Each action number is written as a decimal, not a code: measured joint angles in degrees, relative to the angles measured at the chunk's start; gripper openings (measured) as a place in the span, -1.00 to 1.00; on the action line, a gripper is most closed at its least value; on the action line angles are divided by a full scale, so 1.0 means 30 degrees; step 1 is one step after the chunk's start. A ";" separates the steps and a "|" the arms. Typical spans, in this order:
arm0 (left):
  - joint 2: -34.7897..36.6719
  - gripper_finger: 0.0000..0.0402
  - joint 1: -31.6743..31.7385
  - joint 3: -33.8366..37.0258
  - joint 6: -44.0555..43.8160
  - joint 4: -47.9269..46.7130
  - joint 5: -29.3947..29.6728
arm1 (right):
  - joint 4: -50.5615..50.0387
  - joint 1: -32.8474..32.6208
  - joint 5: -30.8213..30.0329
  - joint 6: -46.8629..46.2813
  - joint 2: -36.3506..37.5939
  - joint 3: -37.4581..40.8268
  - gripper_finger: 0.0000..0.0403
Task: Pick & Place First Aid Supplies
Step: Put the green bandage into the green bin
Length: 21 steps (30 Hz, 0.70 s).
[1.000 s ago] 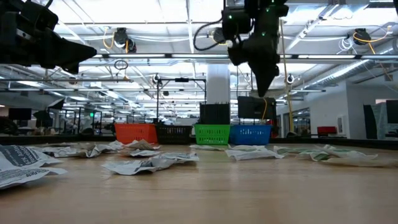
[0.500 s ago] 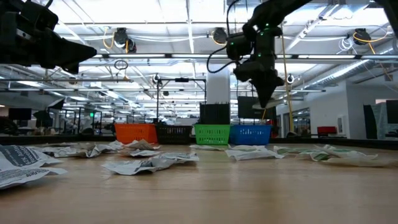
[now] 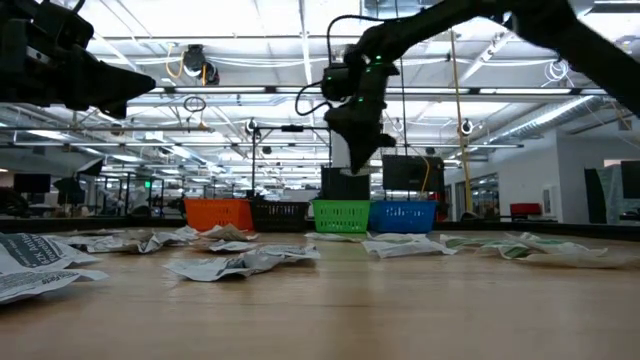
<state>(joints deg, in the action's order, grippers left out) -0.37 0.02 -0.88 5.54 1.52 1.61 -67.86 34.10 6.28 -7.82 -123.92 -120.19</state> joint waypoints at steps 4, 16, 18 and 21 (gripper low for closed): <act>0.0003 -0.81 -0.0003 -0.0003 0.0000 0.0000 0.0000 | 0.0336 0.0273 -0.0049 0.0346 -0.1784 -0.2388 -1.00; 0.0003 -0.81 -0.0005 -0.0002 0.0000 0.0000 -0.0082 | 0.1837 0.0342 -0.0068 0.0428 -0.3961 -0.2999 -1.00; -0.0002 -0.81 -0.0005 0.0002 -0.0003 -0.0010 -0.0182 | 0.1931 0.0322 -0.0098 0.0557 -0.3961 -0.2968 -0.99; -0.0003 -0.81 -0.0005 -0.0003 0.0000 -0.0029 -0.0365 | 0.1933 0.0300 -0.0118 0.0550 -0.3961 -0.2947 -0.92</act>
<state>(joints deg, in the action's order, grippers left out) -0.38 0.01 -0.89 5.54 1.43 0.51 -62.06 35.00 5.93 -6.17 -135.81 -129.04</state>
